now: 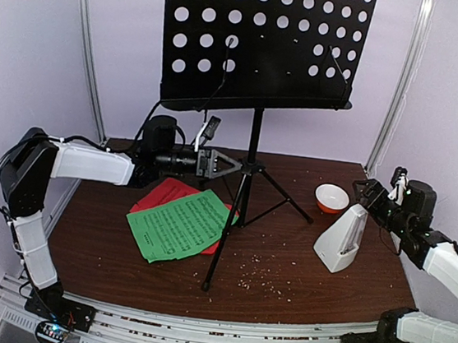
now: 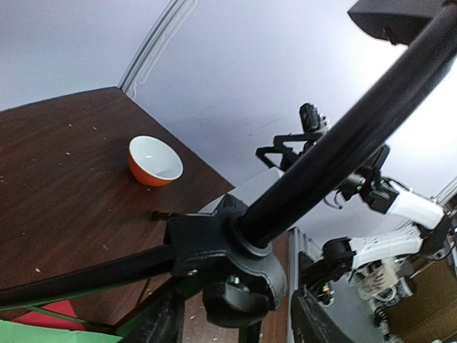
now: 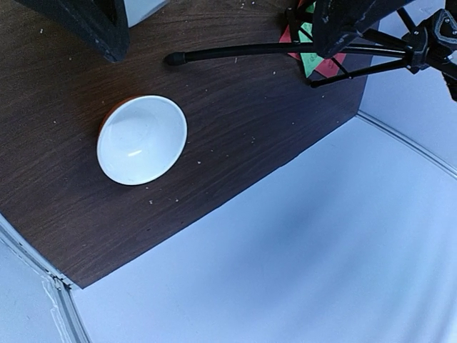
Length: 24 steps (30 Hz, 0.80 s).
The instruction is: Pack up the instrument practice props
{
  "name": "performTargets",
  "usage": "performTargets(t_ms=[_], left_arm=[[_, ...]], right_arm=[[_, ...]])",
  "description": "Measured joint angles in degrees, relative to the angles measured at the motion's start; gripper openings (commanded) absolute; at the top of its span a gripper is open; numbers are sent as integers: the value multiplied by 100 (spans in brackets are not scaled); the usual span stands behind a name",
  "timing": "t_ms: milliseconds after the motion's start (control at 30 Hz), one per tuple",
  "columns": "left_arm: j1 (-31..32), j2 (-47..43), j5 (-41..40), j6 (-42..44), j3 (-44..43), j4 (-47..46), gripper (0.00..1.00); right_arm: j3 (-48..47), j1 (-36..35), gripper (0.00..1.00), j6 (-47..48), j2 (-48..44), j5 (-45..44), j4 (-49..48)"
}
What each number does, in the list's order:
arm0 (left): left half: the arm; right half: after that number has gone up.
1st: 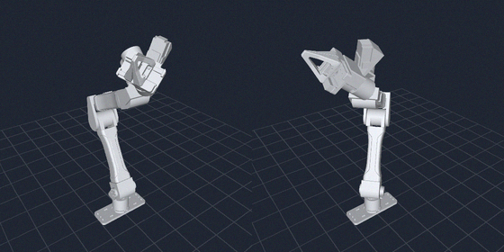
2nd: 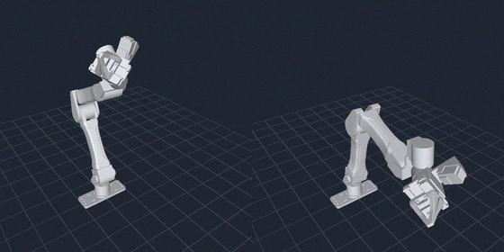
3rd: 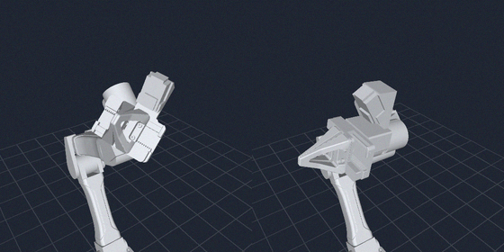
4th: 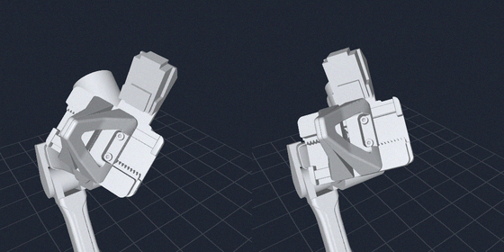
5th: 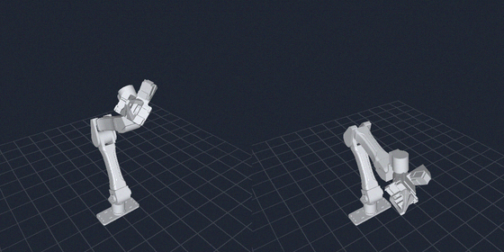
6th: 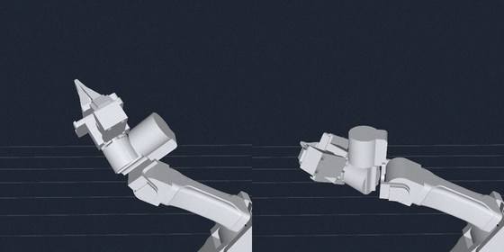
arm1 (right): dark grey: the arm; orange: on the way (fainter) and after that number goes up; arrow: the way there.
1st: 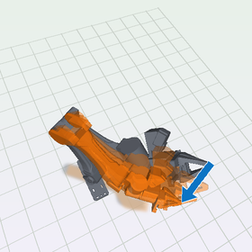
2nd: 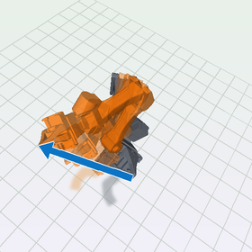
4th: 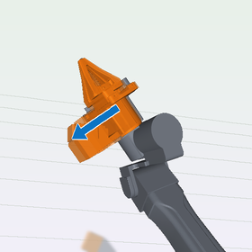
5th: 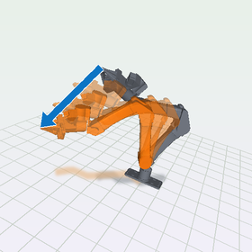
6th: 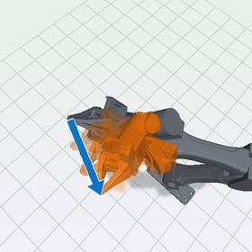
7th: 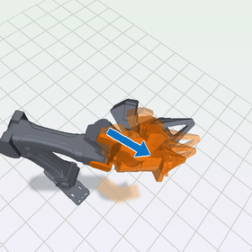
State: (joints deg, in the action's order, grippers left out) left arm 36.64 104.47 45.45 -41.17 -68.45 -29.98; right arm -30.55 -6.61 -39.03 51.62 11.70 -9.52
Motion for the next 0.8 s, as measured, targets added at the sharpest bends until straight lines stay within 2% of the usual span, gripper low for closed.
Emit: performTargets(t_ms=[100,233,367,500,567,800], left_arm=[[9,-170,-205,249,-7,389,70],[15,-579,-610,575,129,632,72],[138,-1193,-1244,1003,579,697,70],[485,-1482,-1742,1368,907,743,68],[745,-1532,-1998,1495,1117,754,68],[1318,-1530,-2586,1475,1753,726,68]], right_arm=[[-70,0,90,24,-122,245,-20],[-199,-83,88,26,-188,765,-422],[-297,-719,85,186,-55,1056,-944],[-702,-1628,78,758,492,1014,-1036],[-1141,-2063,78,1224,1058,896,-916],[-1303,-2352,71,2304,2146,433,-772]])
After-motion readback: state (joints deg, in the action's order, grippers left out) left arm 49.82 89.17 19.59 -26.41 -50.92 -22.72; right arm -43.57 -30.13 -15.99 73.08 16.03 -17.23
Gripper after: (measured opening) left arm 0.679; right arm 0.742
